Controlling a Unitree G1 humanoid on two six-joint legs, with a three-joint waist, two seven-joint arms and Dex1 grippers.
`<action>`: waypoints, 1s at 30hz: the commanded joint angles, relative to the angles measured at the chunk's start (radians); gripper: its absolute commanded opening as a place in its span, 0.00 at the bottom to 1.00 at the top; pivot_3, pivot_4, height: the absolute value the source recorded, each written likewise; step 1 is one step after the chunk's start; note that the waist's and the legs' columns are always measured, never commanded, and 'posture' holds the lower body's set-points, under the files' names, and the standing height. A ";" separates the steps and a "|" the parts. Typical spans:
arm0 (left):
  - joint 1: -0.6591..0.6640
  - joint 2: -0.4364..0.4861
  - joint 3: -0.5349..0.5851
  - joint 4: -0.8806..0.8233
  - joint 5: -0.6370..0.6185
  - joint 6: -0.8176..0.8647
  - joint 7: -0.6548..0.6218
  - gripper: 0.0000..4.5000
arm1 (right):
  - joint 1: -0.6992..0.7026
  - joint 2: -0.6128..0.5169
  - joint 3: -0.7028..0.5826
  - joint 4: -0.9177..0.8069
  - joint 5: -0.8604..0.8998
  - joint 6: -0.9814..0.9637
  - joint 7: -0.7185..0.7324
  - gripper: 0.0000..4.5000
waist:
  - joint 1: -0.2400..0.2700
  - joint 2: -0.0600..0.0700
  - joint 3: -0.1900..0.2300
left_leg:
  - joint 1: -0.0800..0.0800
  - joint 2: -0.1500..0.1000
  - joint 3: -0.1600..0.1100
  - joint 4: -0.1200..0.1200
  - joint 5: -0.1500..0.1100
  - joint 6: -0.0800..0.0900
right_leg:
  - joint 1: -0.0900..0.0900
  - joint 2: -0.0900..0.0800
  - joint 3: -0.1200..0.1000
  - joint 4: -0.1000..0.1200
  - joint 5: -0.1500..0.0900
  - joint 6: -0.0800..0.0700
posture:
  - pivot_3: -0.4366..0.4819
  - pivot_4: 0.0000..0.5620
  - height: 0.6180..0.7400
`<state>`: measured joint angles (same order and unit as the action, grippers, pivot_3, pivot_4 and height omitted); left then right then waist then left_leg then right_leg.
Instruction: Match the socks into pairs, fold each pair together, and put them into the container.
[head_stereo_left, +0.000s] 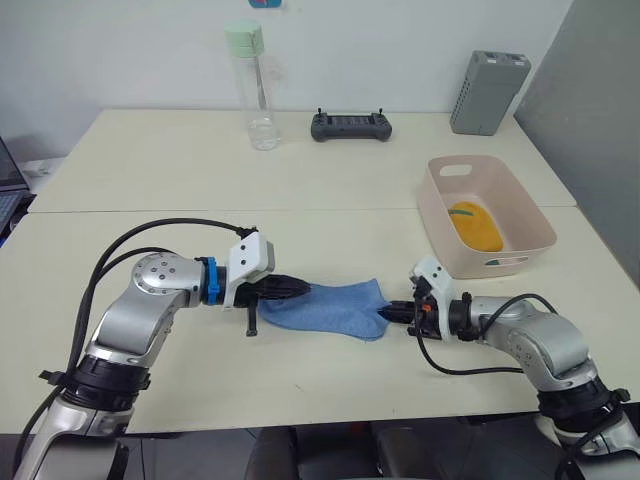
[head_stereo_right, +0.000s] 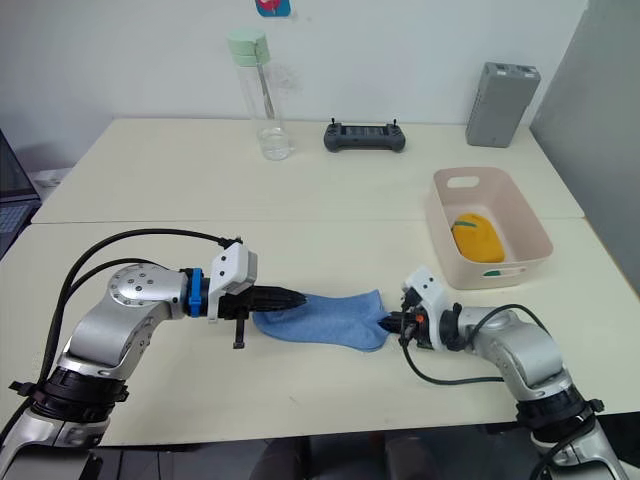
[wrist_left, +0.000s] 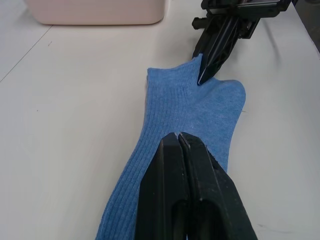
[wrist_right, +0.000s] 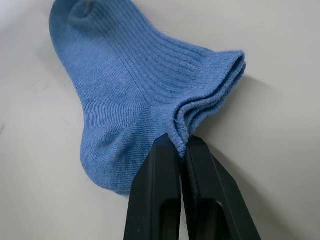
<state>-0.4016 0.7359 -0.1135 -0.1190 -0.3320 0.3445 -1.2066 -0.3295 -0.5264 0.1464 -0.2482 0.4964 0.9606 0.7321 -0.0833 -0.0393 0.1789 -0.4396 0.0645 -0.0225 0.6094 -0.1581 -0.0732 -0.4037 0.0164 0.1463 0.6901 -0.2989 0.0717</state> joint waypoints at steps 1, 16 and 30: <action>0.004 -0.035 -0.028 -0.065 -0.004 -0.009 0.017 0.00 | -0.053 -0.028 -0.073 0.026 0.059 0.015 0.056 0.01 | 0.000 0.000 0.000 | 0.000 0.000 0.000 0.000 0.000 0.000 | 0.000 0.000 0.000 0.000 0.000 0.000 | 0.48 0.27 1.00; -0.048 -0.164 -0.154 0.142 0.167 -0.116 0.100 0.00 | -0.163 -0.141 -0.051 0.157 0.079 0.004 0.242 0.01 | -0.001 0.000 0.000 | 0.000 0.000 0.000 0.000 0.000 0.000 | 0.001 0.000 0.001 -0.001 0.000 0.001 | 0.48 0.27 1.00; -0.037 -0.187 -0.203 0.206 0.239 -0.136 0.104 0.00 | -0.233 0.008 -0.111 0.060 0.253 0.128 0.196 0.01 | 0.000 0.000 0.000 | 0.000 0.000 -0.001 0.000 0.000 0.000 | 0.001 0.000 0.000 -0.001 0.001 0.001 | 0.48 0.27 1.00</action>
<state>-0.4456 0.5460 -0.3083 0.0895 -0.1063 0.2079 -1.1018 -0.5457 -0.5262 0.0671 -0.1546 0.7126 1.0763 0.9401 -0.0832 -0.0391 0.1787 -0.4396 0.0641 -0.0231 0.6093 -0.1581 -0.0732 -0.4027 0.0166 0.1465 0.6894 -0.2984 0.0724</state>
